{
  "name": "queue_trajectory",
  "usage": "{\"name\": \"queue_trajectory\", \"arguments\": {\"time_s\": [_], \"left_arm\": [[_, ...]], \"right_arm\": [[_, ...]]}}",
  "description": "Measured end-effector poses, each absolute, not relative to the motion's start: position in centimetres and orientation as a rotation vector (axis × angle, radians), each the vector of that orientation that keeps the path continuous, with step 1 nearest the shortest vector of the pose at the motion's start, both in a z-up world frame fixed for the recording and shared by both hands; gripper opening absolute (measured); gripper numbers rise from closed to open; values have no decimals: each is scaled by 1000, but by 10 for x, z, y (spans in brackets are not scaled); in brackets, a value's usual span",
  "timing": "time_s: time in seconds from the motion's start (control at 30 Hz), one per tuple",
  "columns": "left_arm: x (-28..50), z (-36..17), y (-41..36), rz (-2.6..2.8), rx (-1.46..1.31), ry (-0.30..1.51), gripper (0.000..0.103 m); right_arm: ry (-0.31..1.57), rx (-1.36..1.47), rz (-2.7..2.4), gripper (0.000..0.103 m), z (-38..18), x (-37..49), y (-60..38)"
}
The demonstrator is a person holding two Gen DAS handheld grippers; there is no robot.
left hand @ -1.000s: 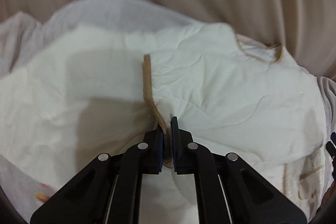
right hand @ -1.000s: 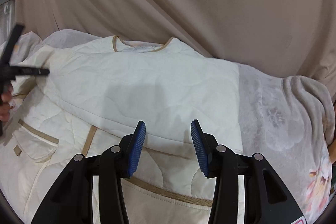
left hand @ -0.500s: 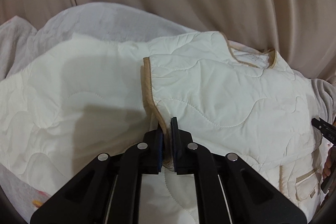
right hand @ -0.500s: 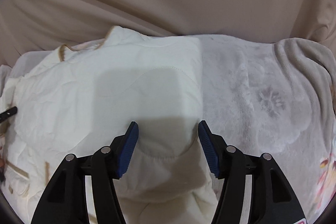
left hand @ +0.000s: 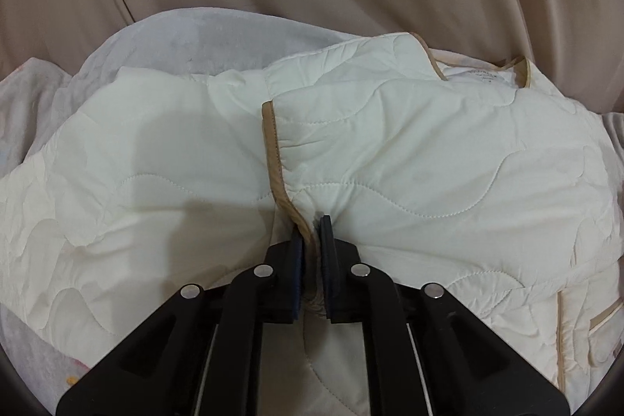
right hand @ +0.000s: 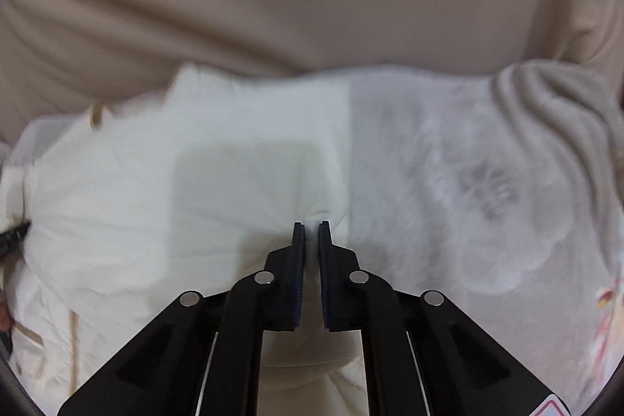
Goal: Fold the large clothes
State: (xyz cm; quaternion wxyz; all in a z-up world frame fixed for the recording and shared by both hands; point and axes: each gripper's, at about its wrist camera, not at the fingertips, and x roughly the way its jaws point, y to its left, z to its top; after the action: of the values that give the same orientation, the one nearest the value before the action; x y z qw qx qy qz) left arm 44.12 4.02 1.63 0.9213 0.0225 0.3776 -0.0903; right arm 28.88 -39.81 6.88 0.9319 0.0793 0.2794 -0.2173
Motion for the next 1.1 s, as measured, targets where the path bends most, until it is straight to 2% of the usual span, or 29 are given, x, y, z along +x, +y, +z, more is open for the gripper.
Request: {"name": "queue_trajectory", "arguments": {"time_s": [0.07,0.13,0.2,0.33,0.4,0.47,0.53,0.6,0.63,0.67,0.83,1.0,1.03,1.07,1.1], "left_arm": [[442,13,42,-188,33,777,9],[441,13,42,-180,34,773,9],[437,15,42,-182,20,779,9],[418,21,60,-207,-34,796,12],[404,24,77,-204,-74,794,16],[390,29,96,-211,-133,796,32],[369,35,123,-176,-179,775,36],[350,41,159,-129,-219,761,46],[340,44,182,-79,-243,753,59],[333,46,203,-36,-265,742,65],[329,37,315,229,-379,760,77],[355,13,387,329,-543,799,76],[363,9,392,326,-570,810,68],[368,5,395,333,-600,812,53],[375,4,399,324,-620,813,43]], "right_arm": [[560,142,-379,5,74,280,-379],[700,85,-340,0,49,294,-369],[814,35,-363,0,20,305,-373],[698,135,-352,0,36,275,-375],[776,93,-384,0,23,281,-375],[831,80,-391,0,13,286,-374],[802,92,-413,0,26,277,-365],[769,97,-380,2,39,263,-352],[750,81,-366,2,45,253,-340],[741,64,-358,2,48,246,-330],[751,30,-260,5,43,205,-289],[775,46,-204,6,21,192,-267],[779,41,-203,6,18,192,-267],[783,38,-205,7,15,192,-265],[786,39,-205,7,12,193,-267]]}}
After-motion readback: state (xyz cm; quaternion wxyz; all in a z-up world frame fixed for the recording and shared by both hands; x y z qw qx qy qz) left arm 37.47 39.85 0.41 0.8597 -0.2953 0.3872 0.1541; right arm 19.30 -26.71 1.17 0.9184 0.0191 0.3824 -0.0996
